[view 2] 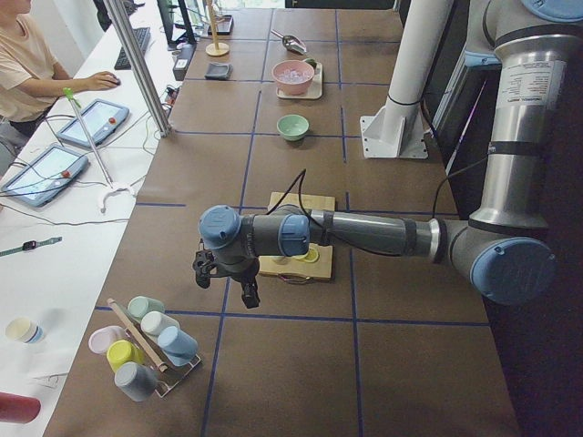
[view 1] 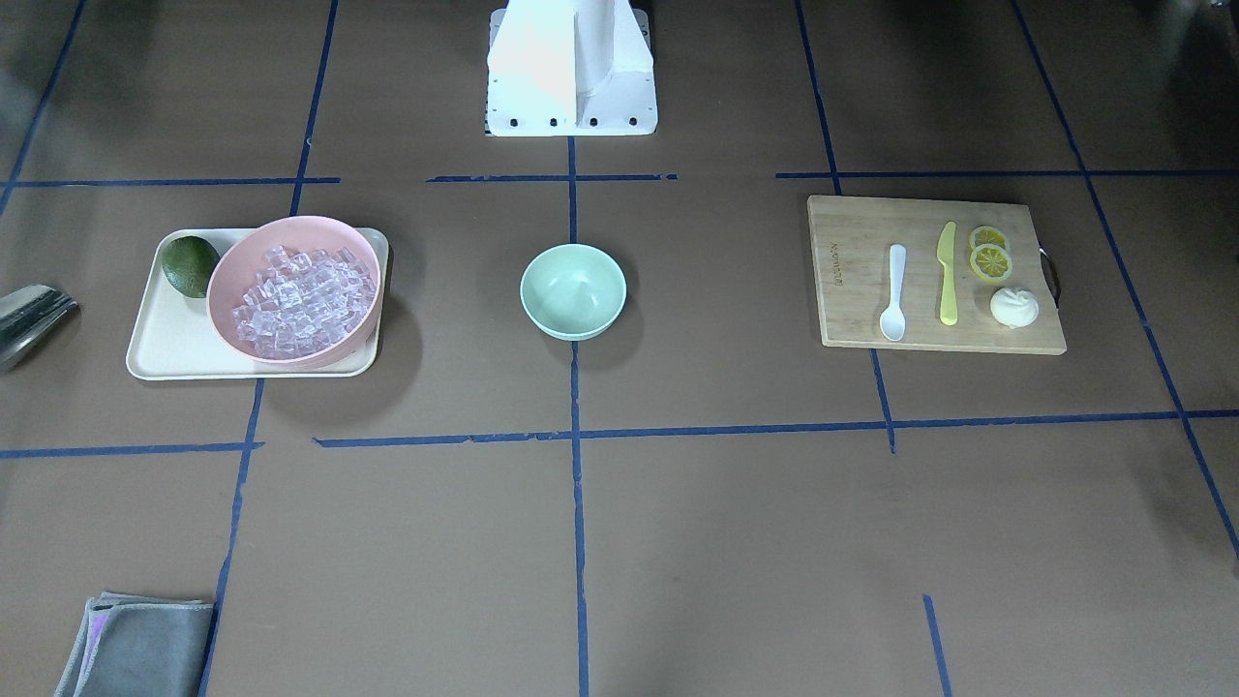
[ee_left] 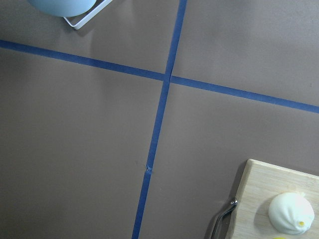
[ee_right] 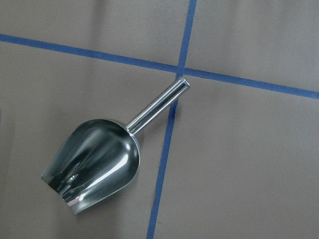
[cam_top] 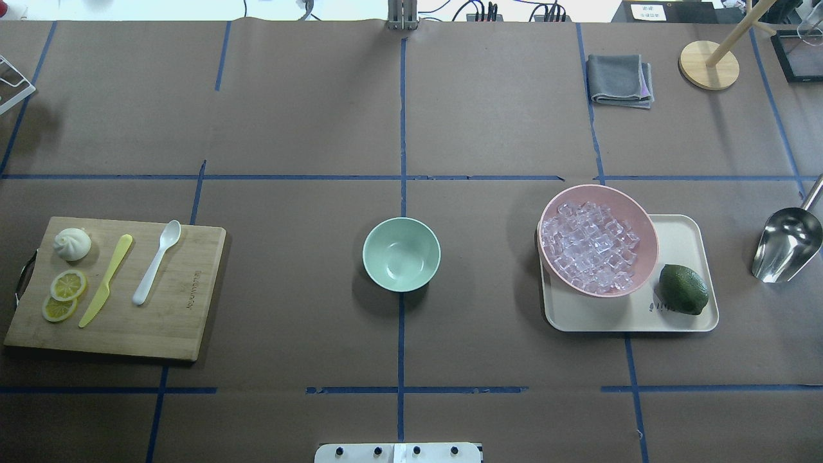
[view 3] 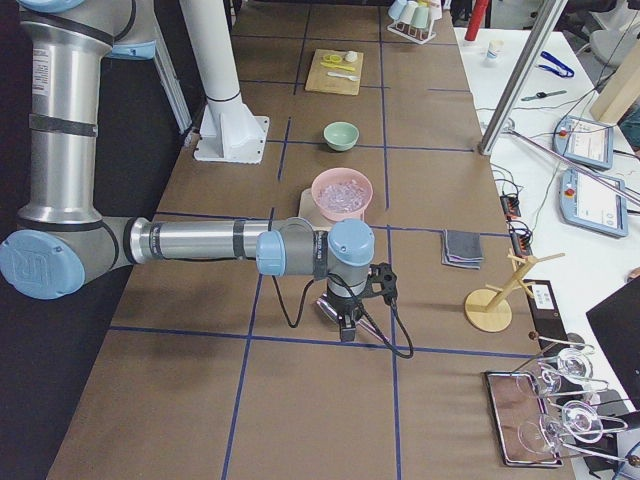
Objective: Put spoon and ice into bowl
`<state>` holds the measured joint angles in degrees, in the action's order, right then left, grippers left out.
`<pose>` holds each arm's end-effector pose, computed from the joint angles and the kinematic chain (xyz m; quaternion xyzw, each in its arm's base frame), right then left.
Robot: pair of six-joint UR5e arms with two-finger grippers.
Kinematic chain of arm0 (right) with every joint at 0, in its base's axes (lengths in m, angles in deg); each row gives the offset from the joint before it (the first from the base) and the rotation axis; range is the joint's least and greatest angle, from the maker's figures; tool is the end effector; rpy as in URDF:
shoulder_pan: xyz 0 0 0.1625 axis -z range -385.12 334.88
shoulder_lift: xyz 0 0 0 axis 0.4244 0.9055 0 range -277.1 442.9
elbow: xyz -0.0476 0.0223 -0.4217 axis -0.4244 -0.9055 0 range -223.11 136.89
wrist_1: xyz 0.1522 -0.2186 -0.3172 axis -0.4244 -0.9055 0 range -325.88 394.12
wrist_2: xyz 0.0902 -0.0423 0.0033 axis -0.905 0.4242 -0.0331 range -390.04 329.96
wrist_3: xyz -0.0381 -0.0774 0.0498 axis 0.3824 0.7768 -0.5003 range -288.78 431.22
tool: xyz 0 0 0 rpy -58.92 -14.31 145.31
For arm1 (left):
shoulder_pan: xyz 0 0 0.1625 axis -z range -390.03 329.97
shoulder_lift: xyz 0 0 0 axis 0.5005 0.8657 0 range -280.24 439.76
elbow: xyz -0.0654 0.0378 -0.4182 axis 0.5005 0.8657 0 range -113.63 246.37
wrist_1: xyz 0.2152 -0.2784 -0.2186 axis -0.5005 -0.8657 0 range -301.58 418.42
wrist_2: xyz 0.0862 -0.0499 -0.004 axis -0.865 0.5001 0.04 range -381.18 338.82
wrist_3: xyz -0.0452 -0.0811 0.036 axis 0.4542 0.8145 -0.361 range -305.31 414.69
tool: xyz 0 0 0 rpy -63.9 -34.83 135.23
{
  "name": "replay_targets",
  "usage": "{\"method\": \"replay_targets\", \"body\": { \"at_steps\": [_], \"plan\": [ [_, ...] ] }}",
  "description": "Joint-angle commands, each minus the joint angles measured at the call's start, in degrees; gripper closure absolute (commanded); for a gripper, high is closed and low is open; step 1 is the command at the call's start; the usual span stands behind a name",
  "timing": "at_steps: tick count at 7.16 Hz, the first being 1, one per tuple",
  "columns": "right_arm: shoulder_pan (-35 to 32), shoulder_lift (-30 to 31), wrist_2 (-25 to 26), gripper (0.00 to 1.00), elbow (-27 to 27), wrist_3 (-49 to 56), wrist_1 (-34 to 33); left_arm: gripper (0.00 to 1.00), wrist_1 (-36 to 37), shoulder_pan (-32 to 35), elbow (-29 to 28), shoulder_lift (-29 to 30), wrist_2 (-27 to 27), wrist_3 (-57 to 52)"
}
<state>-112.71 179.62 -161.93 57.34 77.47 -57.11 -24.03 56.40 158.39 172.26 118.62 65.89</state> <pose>0.0481 -0.4468 0.6287 0.0324 -0.3565 -0.0782 0.9305 -0.0257 -0.5083 0.6255 -0.0777 0.4143 -0.0715 0.9040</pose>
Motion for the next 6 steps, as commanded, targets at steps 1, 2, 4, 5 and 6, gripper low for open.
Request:
{"method": "replay_targets", "body": {
  "at_steps": [1,2,4,5,6],
  "plan": [
    [0.06,0.13,-1.07,0.0,0.01,0.0,0.08,0.0,-0.43,-0.03,0.78,0.22,-0.14,-0.22],
    [0.06,0.3,-1.08,0.0,-0.08,0.0,0.09,0.0,-0.87,-0.12,0.52,0.92,-0.06,-0.13],
    [0.06,0.39,-1.17,0.0,-0.17,0.0,0.26,0.0,-0.7,-0.21,0.87,0.66,-0.58,0.13],
    [0.06,0.39,-1.17,0.0,-0.43,-0.09,0.35,0.0,-0.7,-0.21,0.87,0.31,-1.19,-0.04],
    [0.23,0.39,-1.26,0.0,-0.43,-0.09,0.52,0.0,-1.31,-0.29,0.87,0.83,-1.46,-0.22]
  ]
}}
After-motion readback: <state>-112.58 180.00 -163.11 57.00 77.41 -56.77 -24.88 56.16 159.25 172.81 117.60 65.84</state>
